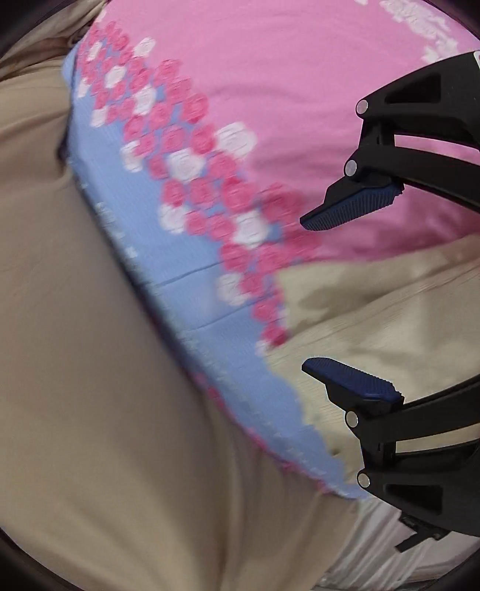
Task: Fold small clothes
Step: 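Fold the lifted hem over toward the collar and release both tools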
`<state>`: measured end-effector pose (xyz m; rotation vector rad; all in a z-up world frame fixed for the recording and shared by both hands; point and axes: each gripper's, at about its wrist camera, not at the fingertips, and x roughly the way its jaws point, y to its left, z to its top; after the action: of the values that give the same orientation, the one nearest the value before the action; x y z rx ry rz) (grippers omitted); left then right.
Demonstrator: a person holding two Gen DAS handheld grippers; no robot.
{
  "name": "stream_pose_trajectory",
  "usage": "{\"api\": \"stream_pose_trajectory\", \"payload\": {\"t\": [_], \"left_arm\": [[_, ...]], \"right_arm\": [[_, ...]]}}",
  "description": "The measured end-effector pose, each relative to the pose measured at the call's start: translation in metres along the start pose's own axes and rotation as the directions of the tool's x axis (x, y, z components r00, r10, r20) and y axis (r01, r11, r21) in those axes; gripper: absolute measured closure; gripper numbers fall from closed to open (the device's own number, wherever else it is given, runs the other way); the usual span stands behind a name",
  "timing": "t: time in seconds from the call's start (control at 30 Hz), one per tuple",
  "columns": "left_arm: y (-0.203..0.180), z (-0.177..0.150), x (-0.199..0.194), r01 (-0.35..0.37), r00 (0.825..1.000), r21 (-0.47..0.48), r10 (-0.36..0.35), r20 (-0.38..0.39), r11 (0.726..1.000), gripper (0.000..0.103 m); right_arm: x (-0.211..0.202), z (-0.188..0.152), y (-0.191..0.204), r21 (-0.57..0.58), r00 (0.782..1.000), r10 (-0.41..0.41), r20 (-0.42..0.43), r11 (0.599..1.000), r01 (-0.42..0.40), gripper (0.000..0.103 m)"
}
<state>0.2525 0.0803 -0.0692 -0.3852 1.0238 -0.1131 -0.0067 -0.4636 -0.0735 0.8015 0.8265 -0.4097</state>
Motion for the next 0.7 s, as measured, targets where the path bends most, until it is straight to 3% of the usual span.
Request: {"api": "stream_pose_trajectory", "payload": {"t": [0.13,0.2,0.27,0.3,0.37,0.4,0.43,0.47,0.5,0.7], "left_arm": [[0.028,-0.032,-0.006,-0.021,0.997,-0.082,0.015,-0.071,0.996,0.034],[0.043,-0.049,-0.006,0.004,0.994,-0.199,-0.025,-0.103,0.980,0.033],[0.049,-0.063,-0.001,0.031,0.988,-0.302,-0.075,-0.135,0.953,0.032],[0.049,-0.066,-0.001,0.038,0.989,-0.319,-0.081,-0.121,0.947,0.028],[0.037,-0.069,0.001,0.003,0.993,-0.277,-0.036,-0.113,0.961,0.027],[0.031,-0.069,0.002,-0.014,0.993,-0.256,-0.017,-0.119,0.967,0.033],[0.026,-0.068,0.004,-0.016,0.991,-0.241,-0.016,-0.130,0.970,0.042],[0.022,-0.066,0.006,-0.007,0.987,-0.239,-0.032,-0.157,0.971,0.065],[0.022,-0.064,0.007,0.010,0.982,-0.259,-0.059,-0.181,0.966,0.082],[0.028,-0.055,-0.047,0.148,0.973,-0.289,-0.191,-0.127,0.946,0.090]], "right_arm": [[0.004,-0.056,0.003,-0.020,0.993,0.015,-0.117,1.000,-0.017,0.028],[0.011,-0.073,0.008,-0.001,0.987,0.043,-0.152,0.999,-0.043,0.027],[0.019,-0.085,0.015,0.015,0.985,0.035,-0.167,0.999,-0.033,0.018],[0.021,-0.089,0.018,0.012,0.986,0.034,-0.162,0.999,-0.033,0.016],[0.024,-0.089,0.023,0.002,0.991,0.016,-0.130,1.000,-0.016,0.016],[0.026,-0.087,0.023,0.009,0.992,0.014,-0.126,1.000,-0.013,0.026],[0.027,-0.084,0.024,0.025,0.990,0.033,-0.135,0.999,-0.030,0.058],[0.028,-0.080,0.018,0.069,0.984,0.074,-0.160,0.996,-0.063,0.074],[0.024,-0.077,0.013,0.107,0.982,0.101,-0.158,0.991,-0.085,0.075],[-0.036,-0.067,0.020,0.071,0.981,0.167,-0.101,0.985,-0.160,0.082]]}}
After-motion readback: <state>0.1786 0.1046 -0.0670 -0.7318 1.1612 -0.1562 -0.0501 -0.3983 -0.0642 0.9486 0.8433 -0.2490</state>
